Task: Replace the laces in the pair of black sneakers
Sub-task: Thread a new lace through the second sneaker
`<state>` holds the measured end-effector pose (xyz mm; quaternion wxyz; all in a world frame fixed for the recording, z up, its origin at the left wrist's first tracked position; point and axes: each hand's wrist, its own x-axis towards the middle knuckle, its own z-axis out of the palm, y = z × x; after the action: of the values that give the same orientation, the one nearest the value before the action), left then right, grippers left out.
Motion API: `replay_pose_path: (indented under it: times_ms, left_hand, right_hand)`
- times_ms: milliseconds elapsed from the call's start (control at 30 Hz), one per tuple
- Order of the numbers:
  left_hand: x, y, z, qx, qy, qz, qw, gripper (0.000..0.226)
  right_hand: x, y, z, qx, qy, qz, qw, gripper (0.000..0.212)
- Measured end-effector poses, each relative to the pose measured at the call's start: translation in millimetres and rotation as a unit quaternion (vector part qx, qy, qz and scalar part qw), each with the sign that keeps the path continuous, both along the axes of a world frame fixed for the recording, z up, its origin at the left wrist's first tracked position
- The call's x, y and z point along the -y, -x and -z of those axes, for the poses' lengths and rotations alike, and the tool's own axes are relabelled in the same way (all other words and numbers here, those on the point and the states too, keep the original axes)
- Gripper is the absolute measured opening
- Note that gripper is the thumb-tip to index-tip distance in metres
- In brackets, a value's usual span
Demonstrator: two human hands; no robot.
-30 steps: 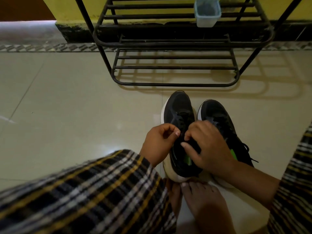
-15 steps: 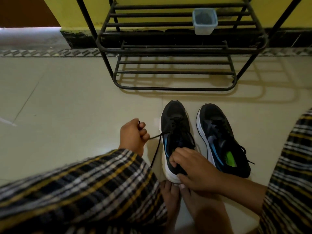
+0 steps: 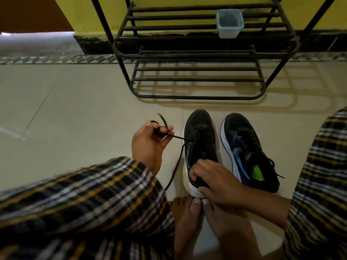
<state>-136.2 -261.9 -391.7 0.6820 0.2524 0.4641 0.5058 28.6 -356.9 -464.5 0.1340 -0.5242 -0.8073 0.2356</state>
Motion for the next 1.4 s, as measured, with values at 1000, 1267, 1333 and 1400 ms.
replay_pose_path:
  times_ms: [1000,1267,1333,1400]
  left_hand:
    - [40.7,21.2,64.7,-0.723,-0.078,0.457,0.513,0.030]
    - [29.0,20.8,62.9,-0.734,-0.075,0.411,0.535,0.027]
    - [21.9,23.4,59.3,-0.690,-0.090,0.283,0.660,0.024]
    - [11.1,20.5,50.7,-0.589,-0.063,0.184,0.784,0.023]
  right_hand:
    - [-0.8,2.4,-5.4,0.032,0.016,0.001,0.999,0.050]
    - [-0.8,3.0,-9.2,0.035,0.024,0.001,0.999,0.046]
    - [-0.7,2.8,-10.7,0.036,0.030,0.001,0.999,0.045]
    - [-1.4,2.1,-12.7,0.034,0.043,-0.007,0.999,0.042]
